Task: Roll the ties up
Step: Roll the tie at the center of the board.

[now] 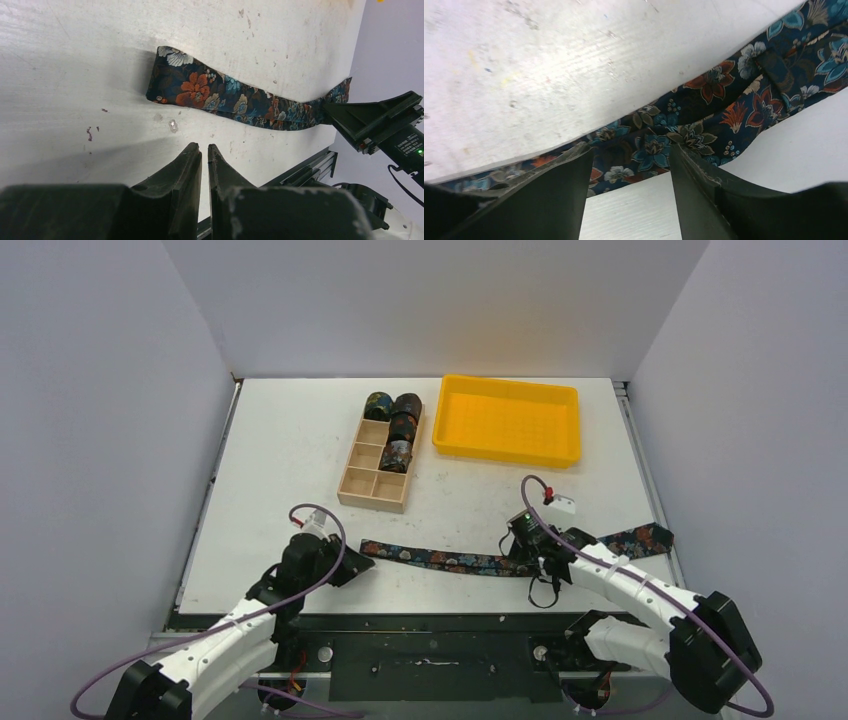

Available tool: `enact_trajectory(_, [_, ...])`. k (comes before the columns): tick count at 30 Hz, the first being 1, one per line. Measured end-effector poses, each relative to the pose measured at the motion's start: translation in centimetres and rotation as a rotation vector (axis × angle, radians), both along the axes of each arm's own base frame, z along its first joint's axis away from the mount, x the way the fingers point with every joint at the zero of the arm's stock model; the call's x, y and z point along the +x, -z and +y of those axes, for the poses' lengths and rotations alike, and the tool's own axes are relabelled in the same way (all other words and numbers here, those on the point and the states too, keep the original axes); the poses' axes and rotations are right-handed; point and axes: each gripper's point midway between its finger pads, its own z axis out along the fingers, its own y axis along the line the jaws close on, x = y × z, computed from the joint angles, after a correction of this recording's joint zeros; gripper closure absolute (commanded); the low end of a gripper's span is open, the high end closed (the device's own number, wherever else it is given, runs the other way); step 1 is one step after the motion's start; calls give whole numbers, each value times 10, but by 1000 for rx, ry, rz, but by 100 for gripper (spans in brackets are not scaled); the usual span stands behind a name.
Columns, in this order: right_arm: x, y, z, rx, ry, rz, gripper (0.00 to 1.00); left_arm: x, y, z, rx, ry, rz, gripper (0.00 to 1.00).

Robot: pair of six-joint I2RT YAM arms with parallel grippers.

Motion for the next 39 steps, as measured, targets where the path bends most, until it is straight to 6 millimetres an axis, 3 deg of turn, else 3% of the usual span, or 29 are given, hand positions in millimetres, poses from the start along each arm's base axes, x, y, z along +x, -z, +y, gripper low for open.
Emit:
enact_trajectory(5, [17,-31,7,43,6,-87,41,9,-21,-4,-28,1,-42,90])
enact_trajectory(12, [27,-62,8,127,30,-215,41,38,-61,-20,-76,0,-122,93])
enact_trajectory(15, [27,-65,7,135,33,-230,41,47,-50,-27,-68,8,-86,96])
enact_trajectory(19, [26,-64,4,128,42,-225,41,46,-20,-30,-46,18,-3,100])
enact_trajectory(26, [27,-64,1,124,58,-223,38,33,22,-16,1,-27,80,100])
enact_trajectory(33, [34,-57,-22,110,165,-209,38,51,26,16,10,-196,59,100])
enact_trajectory(39, [41,-54,-56,103,302,-225,49,55,25,41,41,-310,26,100])
